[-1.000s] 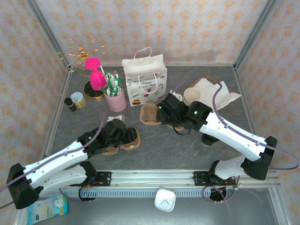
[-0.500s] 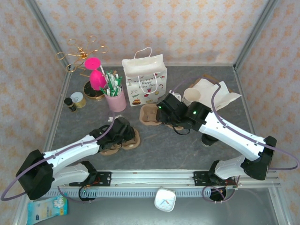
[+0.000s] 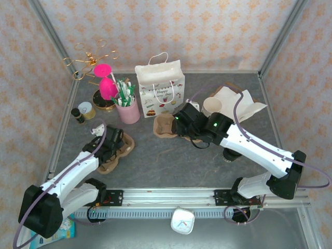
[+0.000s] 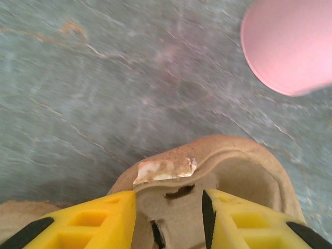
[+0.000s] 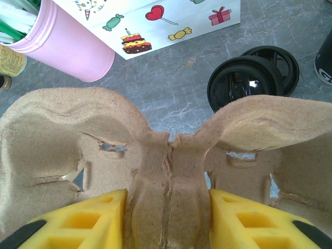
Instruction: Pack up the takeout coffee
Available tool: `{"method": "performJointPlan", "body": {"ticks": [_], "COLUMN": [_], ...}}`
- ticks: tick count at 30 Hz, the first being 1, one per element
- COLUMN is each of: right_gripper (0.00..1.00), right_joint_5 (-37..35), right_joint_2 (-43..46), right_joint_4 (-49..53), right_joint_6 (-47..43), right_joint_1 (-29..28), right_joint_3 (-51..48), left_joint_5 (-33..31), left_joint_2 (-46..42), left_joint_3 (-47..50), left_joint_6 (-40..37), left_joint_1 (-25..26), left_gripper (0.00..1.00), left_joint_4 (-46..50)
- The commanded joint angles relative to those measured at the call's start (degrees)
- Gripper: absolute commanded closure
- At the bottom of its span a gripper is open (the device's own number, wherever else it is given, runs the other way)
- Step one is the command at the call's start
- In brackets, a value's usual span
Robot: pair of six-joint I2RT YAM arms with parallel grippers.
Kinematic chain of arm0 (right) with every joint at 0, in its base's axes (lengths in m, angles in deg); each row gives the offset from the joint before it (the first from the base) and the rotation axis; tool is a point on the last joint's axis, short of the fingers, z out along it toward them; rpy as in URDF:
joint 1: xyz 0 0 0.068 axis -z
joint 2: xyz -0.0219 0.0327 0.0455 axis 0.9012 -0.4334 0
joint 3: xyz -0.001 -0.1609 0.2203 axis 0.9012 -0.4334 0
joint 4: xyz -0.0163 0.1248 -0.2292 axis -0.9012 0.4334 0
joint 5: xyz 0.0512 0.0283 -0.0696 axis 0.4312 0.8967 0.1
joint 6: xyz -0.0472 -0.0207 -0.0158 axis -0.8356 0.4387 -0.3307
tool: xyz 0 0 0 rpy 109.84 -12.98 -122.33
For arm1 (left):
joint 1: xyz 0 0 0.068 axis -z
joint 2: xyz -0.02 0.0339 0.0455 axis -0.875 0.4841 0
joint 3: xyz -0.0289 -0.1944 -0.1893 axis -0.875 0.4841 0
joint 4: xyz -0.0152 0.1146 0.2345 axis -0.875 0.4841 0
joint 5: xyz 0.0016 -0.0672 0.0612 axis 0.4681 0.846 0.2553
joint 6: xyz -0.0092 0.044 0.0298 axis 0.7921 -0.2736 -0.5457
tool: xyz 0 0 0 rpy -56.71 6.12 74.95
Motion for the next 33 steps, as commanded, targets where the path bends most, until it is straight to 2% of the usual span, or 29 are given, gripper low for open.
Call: {"method": "performJointPlan", "body": {"ticks": [1, 7, 11, 15, 19, 23, 29, 33], "right_gripper": [0.58, 0.58, 0.58, 0.58, 0.58, 0.58, 0.58, 0.58], "right_joint_5": [-0.72, -0.58, -0.48, -0.39, -0.94, -1.20, -0.49, 0.50], "right_joint_2": [-0.48, -0.11, 0.55, 1.27, 1.64, 1.38, 0.40, 0.07], "right_joint_4": [-0.69, -0.68, -0.51, 0.41, 1.75, 2.68, 4.59, 4.09], "right_joint_6": [-1.57, -3.07, -3.77, -4.75, -5.65, -6.91, -8.68, -9.62], "right_joint_1": [0.51, 1.17, 1.38, 1.80, 2.33, 2.81, 5.88, 7.76], "right_joint_3": [2.03, 2.91, 3.53, 4.43, 6.73, 9.58, 13.45, 14.59], "left_joint_5": [-3.54, 5.90, 11.00, 12.81, 16.95, 17.14, 18.87, 16.64], "left_joint_2": [-0.36, -3.11, -4.43, -2.75, 4.39, 14.61, 25.33, 31.75], "left_joint_3": [-0.72, -5.23, -14.79, -26.41, -39.45, -51.85, -59.84, -64.54], "left_joint_6": [-2.68, -4.75, -7.79, -10.99, -13.88, -15.74, -18.12, -19.53], "left_joint_1": [-2.89, -3.16, -3.10, -3.14, -3.12, -2.90, -1.89, -0.50], "left_gripper": [0.57, 0.57, 0.56, 0.55, 0.51, 0.51, 0.51, 0.50], "left_joint_4": [3.73, 2.00, 5.31, 9.71, 10.36, 12.06, 8.96, 9.88]}}
